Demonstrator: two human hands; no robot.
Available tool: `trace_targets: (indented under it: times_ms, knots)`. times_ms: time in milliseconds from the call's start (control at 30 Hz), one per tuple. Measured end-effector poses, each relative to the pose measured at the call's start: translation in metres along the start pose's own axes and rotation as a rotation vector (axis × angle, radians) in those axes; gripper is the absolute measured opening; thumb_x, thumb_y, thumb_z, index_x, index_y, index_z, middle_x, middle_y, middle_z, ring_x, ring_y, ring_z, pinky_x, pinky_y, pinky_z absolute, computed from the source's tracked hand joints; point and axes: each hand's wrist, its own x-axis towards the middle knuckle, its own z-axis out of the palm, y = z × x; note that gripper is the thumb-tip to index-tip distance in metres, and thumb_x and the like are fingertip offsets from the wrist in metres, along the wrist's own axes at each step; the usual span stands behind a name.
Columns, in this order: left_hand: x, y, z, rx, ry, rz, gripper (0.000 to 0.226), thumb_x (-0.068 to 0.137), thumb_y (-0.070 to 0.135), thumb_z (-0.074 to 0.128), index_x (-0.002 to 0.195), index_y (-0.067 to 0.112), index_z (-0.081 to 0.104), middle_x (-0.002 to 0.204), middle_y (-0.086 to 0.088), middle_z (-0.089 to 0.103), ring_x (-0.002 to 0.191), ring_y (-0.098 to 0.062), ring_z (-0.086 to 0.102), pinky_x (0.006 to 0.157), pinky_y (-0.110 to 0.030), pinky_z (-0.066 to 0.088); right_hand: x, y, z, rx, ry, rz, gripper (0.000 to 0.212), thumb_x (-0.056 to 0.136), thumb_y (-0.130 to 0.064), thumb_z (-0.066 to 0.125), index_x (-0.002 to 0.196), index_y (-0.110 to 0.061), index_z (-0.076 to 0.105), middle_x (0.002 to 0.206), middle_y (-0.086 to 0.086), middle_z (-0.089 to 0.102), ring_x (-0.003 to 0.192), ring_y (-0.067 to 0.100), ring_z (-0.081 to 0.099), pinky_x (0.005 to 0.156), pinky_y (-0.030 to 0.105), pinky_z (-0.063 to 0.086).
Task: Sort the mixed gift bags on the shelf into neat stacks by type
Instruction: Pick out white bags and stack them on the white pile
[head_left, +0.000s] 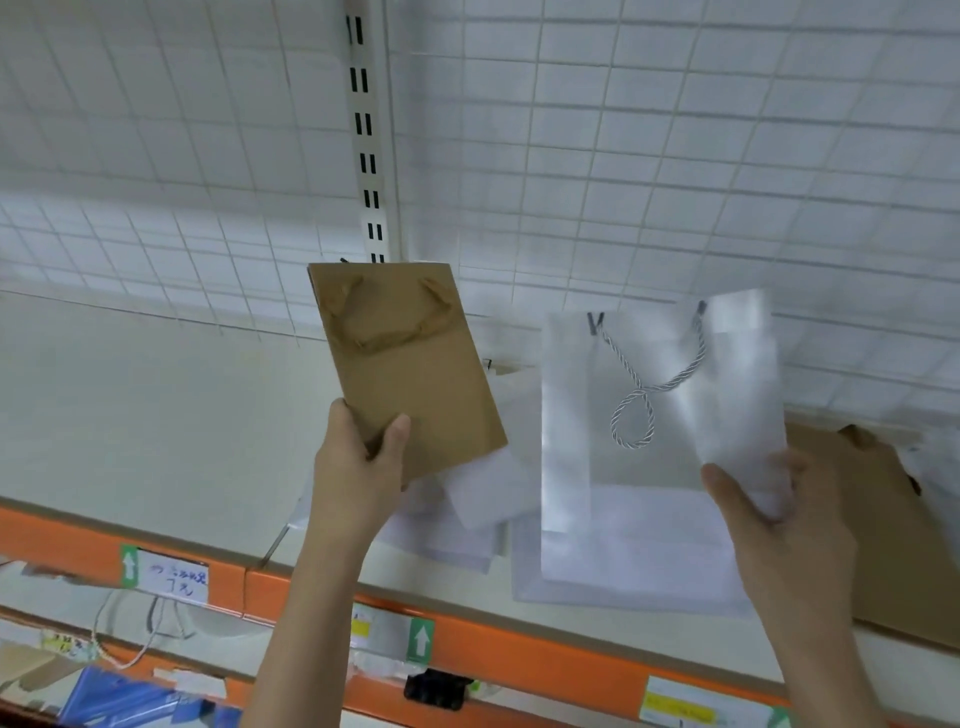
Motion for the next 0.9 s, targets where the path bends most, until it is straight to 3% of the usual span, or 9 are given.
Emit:
trace_targets:
  times_ms: [67,167,200,300,367,533,667,800,900]
  knots:
    - [-0.006,0.008,0.003,-0.102,0.014,0.036,0.021,0.093,0.021,0.053,0.1,0.005,0.042,0.084,0.004,0.052,0.072,-0.017,0.058,0.043,-0.02,0.051,-0.002,0.0,-0.007,0.012,0.034,0.009,0.051,0.068,-0.044,0.066,0.107,-0.017,0.05,0.092,0.0,0.057,0.077,0.017,0.051,0.071,0.022,0.034]
    - [-0.013,0.011,0.013,-0.206,0.052,0.044,0.017,0.093,0.022,0.052,0.104,0.012,0.043,0.086,0.007,0.053,0.073,-0.015,0.058,0.038,-0.013,0.045,-0.002,0.007,-0.022,0.054,0.072,0.024,0.036,0.078,-0.023,0.074,0.105,-0.017,0.05,0.079,-0.011,0.057,0.068,-0.009,0.055,0.059,0.002,0.034]
    - [-0.016,0.013,0.016,-0.236,0.062,0.04,0.02,0.093,0.024,0.052,0.107,0.013,0.043,0.087,0.007,0.054,0.073,-0.015,0.058,0.038,-0.013,0.044,-0.002,0.009,-0.028,0.062,0.093,0.029,0.034,0.079,-0.021,0.072,0.105,-0.019,0.05,0.079,-0.016,0.055,0.07,-0.008,0.055,0.059,-0.001,0.034]
    - [-0.024,0.022,0.03,-0.301,0.059,0.005,0.033,0.092,0.028,0.054,0.122,0.019,0.042,0.09,0.008,0.056,0.071,-0.013,0.058,0.036,-0.015,0.043,0.001,0.023,-0.052,0.076,0.186,0.045,0.036,0.074,-0.039,0.072,0.103,-0.034,0.051,0.081,-0.007,0.057,0.075,0.015,0.055,0.069,0.015,0.041]
    - [-0.031,0.03,0.043,-0.316,0.018,0.004,0.034,0.091,0.029,0.056,0.122,0.022,0.042,0.09,0.01,0.056,0.068,-0.012,0.058,0.035,-0.016,0.042,0.003,0.031,-0.072,0.097,0.239,0.072,0.031,0.075,-0.042,0.071,0.096,-0.044,0.048,0.071,-0.011,0.058,0.065,0.012,0.054,0.068,0.031,0.042]
    - [-0.06,0.05,0.097,-0.326,-0.141,0.012,0.036,0.09,0.027,0.057,0.124,0.022,0.046,0.096,0.001,0.062,0.066,-0.014,0.058,0.036,-0.015,0.042,0.011,0.046,-0.131,0.239,0.281,0.114,0.026,0.083,-0.019,0.067,0.088,-0.036,0.049,0.046,-0.016,0.052,0.037,0.001,0.044,0.038,0.013,0.035]
    - [-0.096,0.066,0.147,-0.275,-0.239,0.046,0.04,0.09,0.028,0.057,0.127,0.019,0.047,0.094,-0.001,0.063,0.061,-0.014,0.056,0.036,-0.013,0.04,0.02,0.064,-0.178,0.256,0.294,0.139,0.024,0.083,-0.019,0.067,0.089,-0.036,0.051,0.049,-0.015,0.054,0.039,0.0,0.043,0.039,0.01,0.034]
    - [-0.129,0.081,0.196,-0.27,-0.315,0.029,0.038,0.09,0.028,0.058,0.125,0.021,0.047,0.099,0.003,0.062,0.072,-0.012,0.059,0.039,-0.017,0.045,0.036,0.084,-0.229,0.246,0.294,0.123,0.023,0.084,-0.019,0.067,0.092,-0.035,0.052,0.051,-0.013,0.055,0.042,0.002,0.041,0.04,0.011,0.033]
    - [-0.15,0.088,0.232,-0.243,-0.351,0.019,0.033,0.089,0.029,0.058,0.121,0.021,0.051,0.103,0.002,0.064,0.079,-0.013,0.061,0.061,-0.031,0.055,0.047,0.104,-0.263,0.228,0.297,0.136,0.023,0.085,-0.018,0.065,0.098,-0.03,0.052,0.05,-0.014,0.052,0.041,0.002,0.04,0.039,0.011,0.031]
